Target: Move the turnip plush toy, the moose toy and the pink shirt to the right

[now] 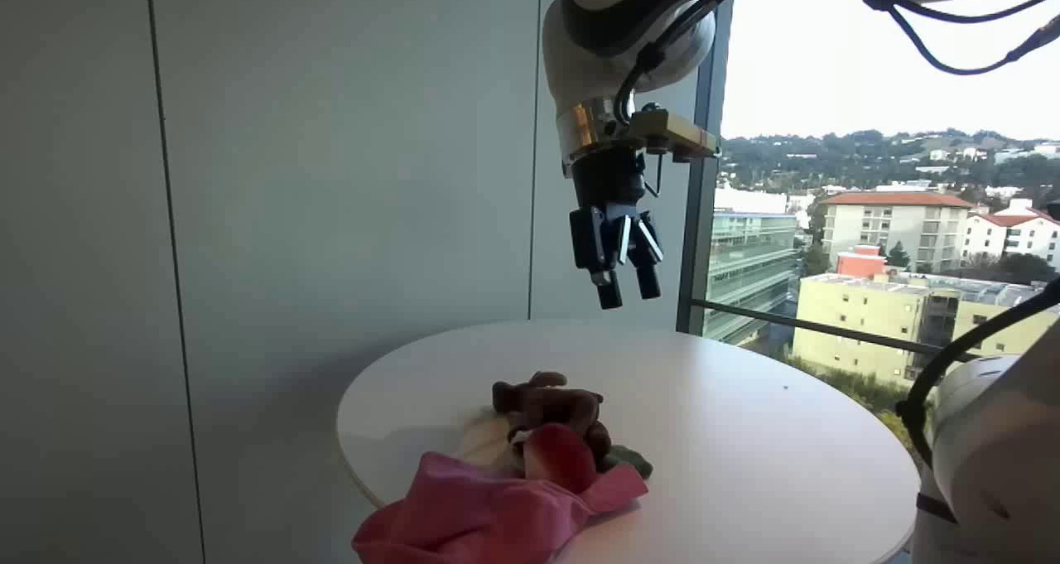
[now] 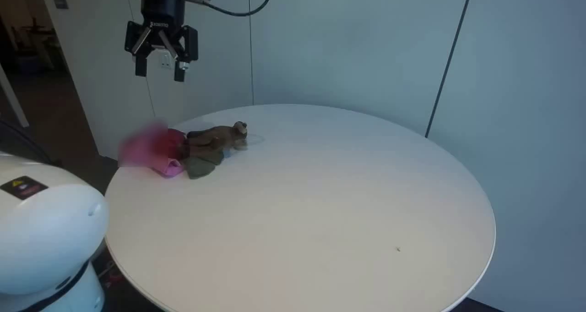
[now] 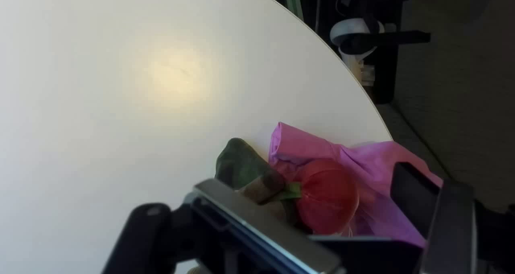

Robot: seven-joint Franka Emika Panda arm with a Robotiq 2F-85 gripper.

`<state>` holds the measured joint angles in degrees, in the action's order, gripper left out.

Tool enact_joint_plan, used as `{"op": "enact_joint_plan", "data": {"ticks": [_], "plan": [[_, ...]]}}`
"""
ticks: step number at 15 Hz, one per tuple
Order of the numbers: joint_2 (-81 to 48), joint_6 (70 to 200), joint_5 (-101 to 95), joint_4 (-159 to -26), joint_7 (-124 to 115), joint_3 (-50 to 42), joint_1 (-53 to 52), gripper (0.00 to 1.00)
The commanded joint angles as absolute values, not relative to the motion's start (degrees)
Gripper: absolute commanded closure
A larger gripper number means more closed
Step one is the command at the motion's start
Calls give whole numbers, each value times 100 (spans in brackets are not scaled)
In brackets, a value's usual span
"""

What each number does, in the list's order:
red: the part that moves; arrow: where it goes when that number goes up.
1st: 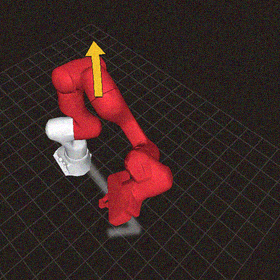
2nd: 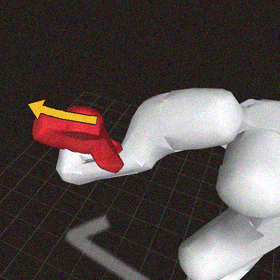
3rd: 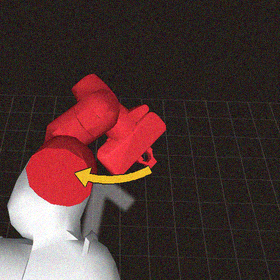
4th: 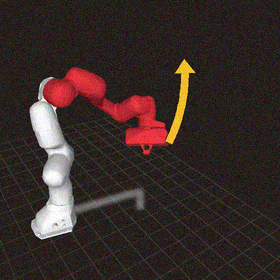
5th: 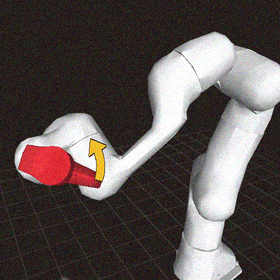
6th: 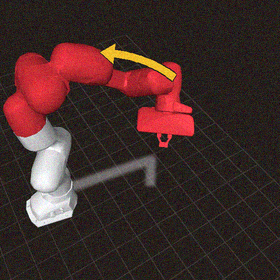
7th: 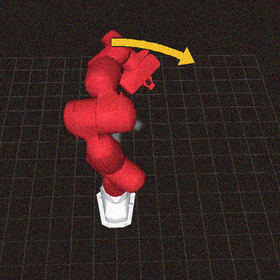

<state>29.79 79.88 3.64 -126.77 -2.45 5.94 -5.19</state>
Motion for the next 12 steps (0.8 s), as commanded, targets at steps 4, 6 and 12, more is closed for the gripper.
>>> {"op": "enact_joint_plan", "data": {"ticks": [4,6,12], "plan": [[2992,7983,364,-12623,-245,597,-516,0],[2993,7983,364,-12623,-245,597,-516,0],[2972,8304,603,-12826,-332,664,-590,0]]}}
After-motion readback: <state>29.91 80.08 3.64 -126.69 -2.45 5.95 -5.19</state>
